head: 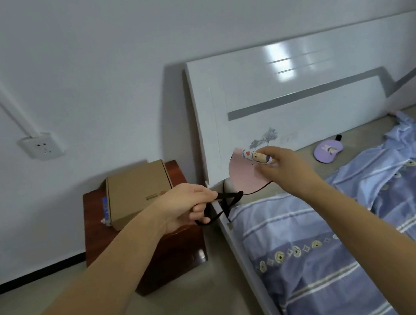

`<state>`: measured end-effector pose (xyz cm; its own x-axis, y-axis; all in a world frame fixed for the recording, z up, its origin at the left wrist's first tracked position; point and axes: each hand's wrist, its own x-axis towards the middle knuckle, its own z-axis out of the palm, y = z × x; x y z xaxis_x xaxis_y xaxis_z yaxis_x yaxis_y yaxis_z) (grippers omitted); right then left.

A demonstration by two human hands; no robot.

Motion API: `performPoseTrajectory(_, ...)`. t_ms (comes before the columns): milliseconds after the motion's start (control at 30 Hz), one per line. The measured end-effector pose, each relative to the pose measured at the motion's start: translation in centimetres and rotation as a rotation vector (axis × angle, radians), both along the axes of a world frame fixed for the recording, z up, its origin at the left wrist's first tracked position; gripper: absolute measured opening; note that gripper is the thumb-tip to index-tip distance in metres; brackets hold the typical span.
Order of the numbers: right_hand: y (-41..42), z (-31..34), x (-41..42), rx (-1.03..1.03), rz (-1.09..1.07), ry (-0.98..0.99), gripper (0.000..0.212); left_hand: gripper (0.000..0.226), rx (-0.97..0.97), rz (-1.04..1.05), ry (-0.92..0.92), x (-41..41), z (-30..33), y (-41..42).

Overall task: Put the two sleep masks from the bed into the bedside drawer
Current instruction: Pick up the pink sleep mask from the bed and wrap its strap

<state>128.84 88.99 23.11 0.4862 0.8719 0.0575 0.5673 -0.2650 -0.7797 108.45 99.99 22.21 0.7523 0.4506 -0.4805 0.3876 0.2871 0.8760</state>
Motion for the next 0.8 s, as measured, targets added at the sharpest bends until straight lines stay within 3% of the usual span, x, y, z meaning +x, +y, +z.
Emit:
performPoseTrajectory(167,-0.2,1.0,-1.9,-0.088,0.168,-0.263,0.027,0.018,-0.114,-0.008,-0.131,-1.1,1.0,0.0)
performPoseTrajectory(300,-0.4,1.6,-3.3,-0.166,0.427,-0.341,0.024,0.02,-0.046,-0.056,-0.266,-1.2,1.9,0.4)
performPoseTrajectory(367,-0.6,1.9,-4.0,-0.132,0.511,-0.253,0.024,0.023,-0.045,-0.098,-0.273,-1.3,2.3,0.4)
performPoseTrajectory(533,-1.5,3.2,-5.4,0.035,0.512,0.03,0.03,0.025,-0.268,-0.105,-0.331,-2.1,3.0,0.1)
performPoseTrajectory(733,-2.1,3.8,-7.6,0.319,0.375,0.382,0.037,0.018,-0.513,0.275,-0.254,-1.9,1.6,-2.0)
performPoseTrajectory(800,-1.7,3.4,-8.7,0.329,0.367,0.459,0.026,0.01,-0.651,0.348,-0.383,-1.4,1.4,-2.9)
